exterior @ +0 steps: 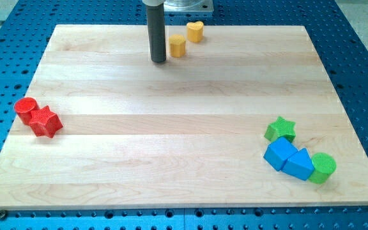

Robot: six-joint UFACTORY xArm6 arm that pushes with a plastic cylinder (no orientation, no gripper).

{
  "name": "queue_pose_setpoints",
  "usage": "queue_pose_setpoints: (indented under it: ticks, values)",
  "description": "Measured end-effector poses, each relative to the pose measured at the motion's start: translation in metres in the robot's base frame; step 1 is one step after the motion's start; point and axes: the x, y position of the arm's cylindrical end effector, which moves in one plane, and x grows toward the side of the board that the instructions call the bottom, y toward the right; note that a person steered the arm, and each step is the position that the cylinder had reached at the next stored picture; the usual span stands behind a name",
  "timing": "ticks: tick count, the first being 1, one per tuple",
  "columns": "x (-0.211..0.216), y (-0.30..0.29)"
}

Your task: Move the cube into the hexagon

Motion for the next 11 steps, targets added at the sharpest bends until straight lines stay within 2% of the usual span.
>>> queue_pose_setpoints:
  ticks: [4,5,7,8,9,10,11]
  values:
    - [-0.016,0.059]
    - [0.057,0.089]
    - [0.191,0.252]
    - [0.229,0.297]
    - [0.271,0.294]
    - [0.288,0.250]
    - [0.281,0.205]
